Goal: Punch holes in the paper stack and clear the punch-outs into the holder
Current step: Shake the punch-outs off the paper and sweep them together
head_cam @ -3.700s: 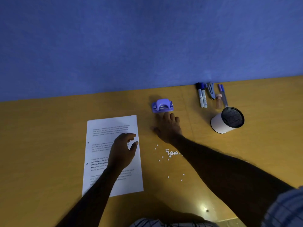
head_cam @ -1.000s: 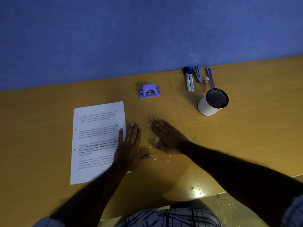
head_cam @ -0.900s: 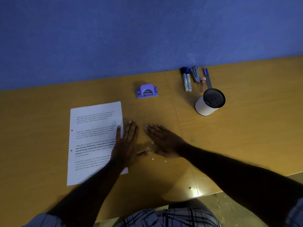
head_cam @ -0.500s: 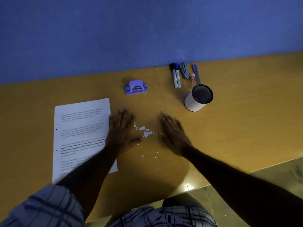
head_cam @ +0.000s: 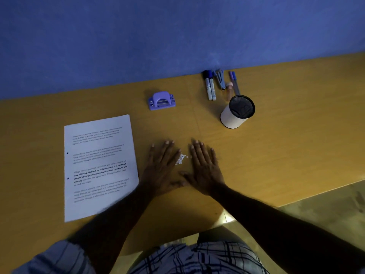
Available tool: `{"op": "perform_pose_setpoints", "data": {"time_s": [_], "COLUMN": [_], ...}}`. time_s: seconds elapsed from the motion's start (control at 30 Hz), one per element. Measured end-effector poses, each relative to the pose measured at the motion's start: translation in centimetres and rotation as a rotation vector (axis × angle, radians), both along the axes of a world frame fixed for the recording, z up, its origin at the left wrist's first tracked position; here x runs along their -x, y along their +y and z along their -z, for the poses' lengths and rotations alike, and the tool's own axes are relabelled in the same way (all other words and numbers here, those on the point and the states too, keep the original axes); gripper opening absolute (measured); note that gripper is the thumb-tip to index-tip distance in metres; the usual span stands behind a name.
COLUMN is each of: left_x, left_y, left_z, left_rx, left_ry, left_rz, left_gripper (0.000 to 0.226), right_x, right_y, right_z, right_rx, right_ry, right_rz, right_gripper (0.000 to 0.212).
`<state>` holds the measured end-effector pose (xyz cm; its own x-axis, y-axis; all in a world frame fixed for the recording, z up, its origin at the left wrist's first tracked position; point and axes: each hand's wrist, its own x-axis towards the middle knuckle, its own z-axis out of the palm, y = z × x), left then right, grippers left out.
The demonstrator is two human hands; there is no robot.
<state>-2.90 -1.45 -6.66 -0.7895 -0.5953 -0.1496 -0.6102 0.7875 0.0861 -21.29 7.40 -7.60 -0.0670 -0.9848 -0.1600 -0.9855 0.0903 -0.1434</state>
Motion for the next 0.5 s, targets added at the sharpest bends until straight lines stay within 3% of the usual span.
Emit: {"op": "perform_pose_setpoints", "data": {"time_s": [0.2,0.37,0.5], "left_x": [-2.9,-4.1,-4.0], "left_y": [-0.4,-0.4,-0.3], "left_z": [-0.3,-0.5,-0.5], "left_rx": [-0.004,-0.01,-0.022], "left_ry": [0.032,-0.035,-0.041], "left_rz": [-0.057,-0.091,-0.115], "left_gripper": [0.108,0.12,0.123], "right_x": [-0.5,0.0,1.7], "right_y": [-0.1,0.1,1.2], "right_z": [-0.4,-1.0,-1.2], "right_rx": [-0.044,-0.034,-0.032], "right_ry": [-0.006,-0.104,-0.076], "right_rz": [-0.128,-0.182,-0.204], "right_gripper": [0.085,0.104,0.123]}}
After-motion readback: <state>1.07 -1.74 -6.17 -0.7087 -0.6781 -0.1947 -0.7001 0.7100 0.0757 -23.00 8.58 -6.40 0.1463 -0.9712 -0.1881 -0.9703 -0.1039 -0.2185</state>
